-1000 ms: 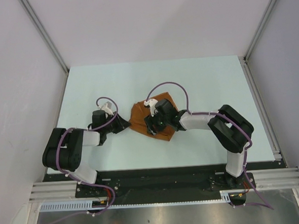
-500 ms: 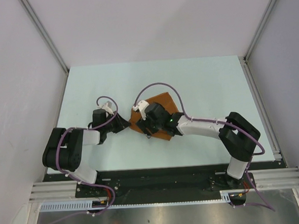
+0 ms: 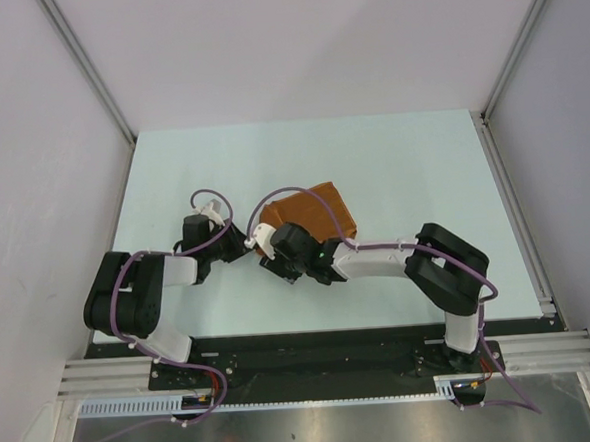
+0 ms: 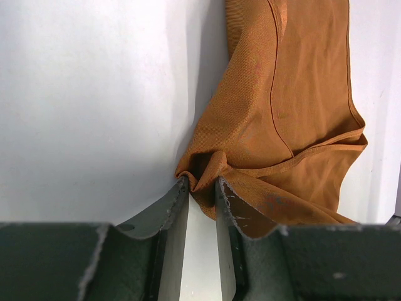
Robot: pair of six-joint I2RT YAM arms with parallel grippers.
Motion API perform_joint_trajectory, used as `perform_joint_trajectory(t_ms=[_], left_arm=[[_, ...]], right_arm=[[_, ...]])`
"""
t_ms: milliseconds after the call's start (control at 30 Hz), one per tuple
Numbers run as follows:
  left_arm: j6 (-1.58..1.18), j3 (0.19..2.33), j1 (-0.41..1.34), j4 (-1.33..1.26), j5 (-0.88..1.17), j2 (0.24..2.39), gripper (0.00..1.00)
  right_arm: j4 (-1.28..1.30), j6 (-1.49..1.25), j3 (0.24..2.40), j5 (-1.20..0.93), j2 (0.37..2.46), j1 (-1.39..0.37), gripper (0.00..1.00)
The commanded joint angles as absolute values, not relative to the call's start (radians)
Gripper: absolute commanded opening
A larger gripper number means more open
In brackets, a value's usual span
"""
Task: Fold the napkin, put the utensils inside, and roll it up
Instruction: Roll the napkin with the utensil
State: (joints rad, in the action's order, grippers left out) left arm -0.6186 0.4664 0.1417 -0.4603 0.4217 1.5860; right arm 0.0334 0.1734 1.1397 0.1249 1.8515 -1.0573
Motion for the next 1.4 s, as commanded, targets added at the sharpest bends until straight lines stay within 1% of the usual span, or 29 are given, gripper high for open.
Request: perform_joint_trajectory(t_ms=[0, 333, 600, 700, 733, 800, 833, 900, 933, 967, 1000, 1033, 1067, 1133, 1200, 1233, 1300, 1367], left_arm=[[-0.583, 0.479, 0.146, -0.417, 0.384, 1.612, 0.29], [-0.581, 0.479, 0.146, -0.420, 0.391, 1.609, 0.30], [-0.578, 0.474, 0.146, -0.433, 0.405, 1.606, 0.31], [-0.574, 0.468, 0.146, -0.452, 0.419, 1.592, 0.35], [-0.574, 0.468, 0.146, -0.454, 0.422, 1.589, 0.37], [-0.578, 0.468, 0.146, -0.453, 0.429, 1.566, 0.43], [-0.581, 0.468, 0.146, -0.451, 0.431, 1.556, 0.46], [-0.592, 0.468, 0.146, -0.445, 0.430, 1.517, 0.58], [-0.595, 0.469, 0.146, -0.430, 0.423, 1.502, 0.63], [-0.600, 0.469, 0.146, -0.417, 0.416, 1.487, 0.70], [-0.601, 0.471, 0.146, -0.404, 0.402, 1.467, 0.73], [-0.601, 0.471, 0.146, -0.372, 0.376, 1.432, 0.75], [-0.607, 0.471, 0.146, -0.356, 0.362, 1.410, 0.77], [-0.606, 0.471, 0.146, -0.315, 0.319, 1.355, 0.79], [-0.604, 0.463, 0.146, -0.298, 0.299, 1.321, 0.81], [-0.603, 0.462, 0.144, -0.281, 0.285, 1.286, 0.81], [-0.603, 0.454, 0.144, -0.265, 0.276, 1.252, 0.82], [-0.591, 0.449, 0.146, -0.253, 0.275, 1.209, 0.83]], right_arm=[[-0.009, 0.209, 1.183, 0.095, 1.885, -1.045, 0.50], [0.026, 0.189, 1.187, 0.117, 1.934, -1.006, 0.56], [0.077, 0.167, 1.192, 0.091, 1.963, -0.976, 0.57], [0.101, 0.158, 1.195, 0.083, 1.973, -0.971, 0.53], [0.110, 0.153, 1.195, 0.078, 1.980, -0.969, 0.50], [0.139, 0.146, 1.203, 0.069, 1.991, -0.965, 0.45], [0.149, 0.137, 1.207, 0.054, 2.000, -0.960, 0.41], [0.167, 0.126, 1.209, 0.035, 2.006, -0.956, 0.35], [0.176, 0.120, 1.210, 0.013, 2.006, -0.953, 0.28], [0.182, 0.111, 1.212, 0.012, 2.011, -0.947, 0.24], [0.193, 0.103, 1.210, -0.023, 2.013, -0.943, 0.21], [0.198, 0.098, 1.212, -0.058, 2.014, -0.940, 0.14], [0.202, 0.085, 1.210, -0.080, 2.014, -0.931, 0.11], [0.207, 0.068, 1.209, -0.156, 2.014, -0.919, 0.06], [0.210, 0.036, 1.209, -0.252, 2.013, -0.894, 0.03], [0.210, 0.019, 1.210, -0.288, 2.011, -0.887, 0.00], [0.213, -0.029, 1.216, -0.398, 2.013, -0.861, 0.00], [0.233, -0.055, 1.232, -0.458, 2.016, -0.845, 0.00]])
